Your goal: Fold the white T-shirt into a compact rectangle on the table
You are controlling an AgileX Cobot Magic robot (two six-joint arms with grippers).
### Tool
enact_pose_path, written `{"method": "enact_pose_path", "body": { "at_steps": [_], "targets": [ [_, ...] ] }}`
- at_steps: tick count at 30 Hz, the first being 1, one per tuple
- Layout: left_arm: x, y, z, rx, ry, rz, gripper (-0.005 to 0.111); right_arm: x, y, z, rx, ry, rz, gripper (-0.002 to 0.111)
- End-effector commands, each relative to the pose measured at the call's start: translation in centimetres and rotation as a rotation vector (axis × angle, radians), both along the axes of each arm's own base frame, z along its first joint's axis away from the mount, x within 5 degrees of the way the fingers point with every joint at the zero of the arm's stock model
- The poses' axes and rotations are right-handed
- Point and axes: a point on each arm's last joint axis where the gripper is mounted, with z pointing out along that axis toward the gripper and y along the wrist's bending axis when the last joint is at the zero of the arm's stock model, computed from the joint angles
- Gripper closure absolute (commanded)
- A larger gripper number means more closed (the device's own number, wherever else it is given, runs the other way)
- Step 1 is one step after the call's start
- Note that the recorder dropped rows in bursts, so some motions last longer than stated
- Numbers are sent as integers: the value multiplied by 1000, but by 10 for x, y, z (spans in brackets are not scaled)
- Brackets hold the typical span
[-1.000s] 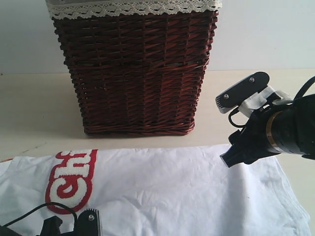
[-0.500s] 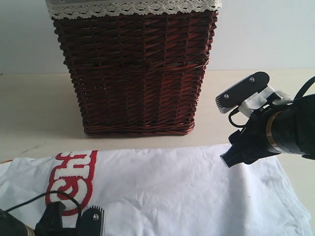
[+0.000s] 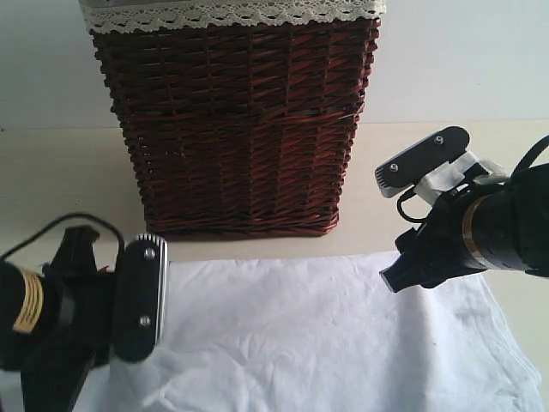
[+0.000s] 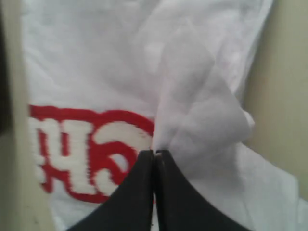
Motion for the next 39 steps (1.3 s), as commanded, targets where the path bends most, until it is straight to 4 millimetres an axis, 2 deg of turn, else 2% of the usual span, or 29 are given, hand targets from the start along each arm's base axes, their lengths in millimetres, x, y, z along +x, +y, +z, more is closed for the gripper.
{"method": "enact_pose_path", "body": {
  "at_steps": [1, 3, 5, 10, 12, 15, 20, 23, 25, 28, 36, 38, 39],
  "targets": [
    [40, 5, 18, -133, -181, 31, 105, 1, 1, 3, -3, -6, 18, 47],
    [53, 9, 23, -180, -258, 42, 95, 0, 1, 3, -4, 0, 20, 48],
    [60, 14, 27, -209, -255, 114, 80, 0, 1, 3, -7, 1, 24, 49],
    [52, 26, 22, -113, -146, 185, 30, 0, 2, 3, -2, 0, 28, 52],
    [47, 31, 18, -106, -60, 303, 22, 0, 2, 3, 1, 0, 31, 52],
    [34, 35, 8, -101, 97, 452, 25, 0, 3, 3, 10, -2, 39, 52],
    [11, 34, -16, -41, 177, 269, 50, 0, 3, 3, 13, -2, 39, 52],
    [3, 36, -31, 8, 169, 164, 45, 0, 3, 2, 14, -1, 38, 52],
    [0, 39, -38, 18, 161, 149, 37, 0, 3, 2, 14, -1, 38, 52],
    [-1, 40, -43, 35, 166, 128, 32, 0, 3, 2, 14, -1, 38, 52],
    [6, 37, -60, 77, 99, 0, 34, 0, 3, 2, 16, -1, 36, 52],
    [8, 37, -65, 94, 101, -16, 41, 0, 3, 2, 16, -1, 36, 52],
    [9, 37, -66, 99, 90, -26, 48, 0, 3, 2, 16, -1, 36, 52]
  ]
}}
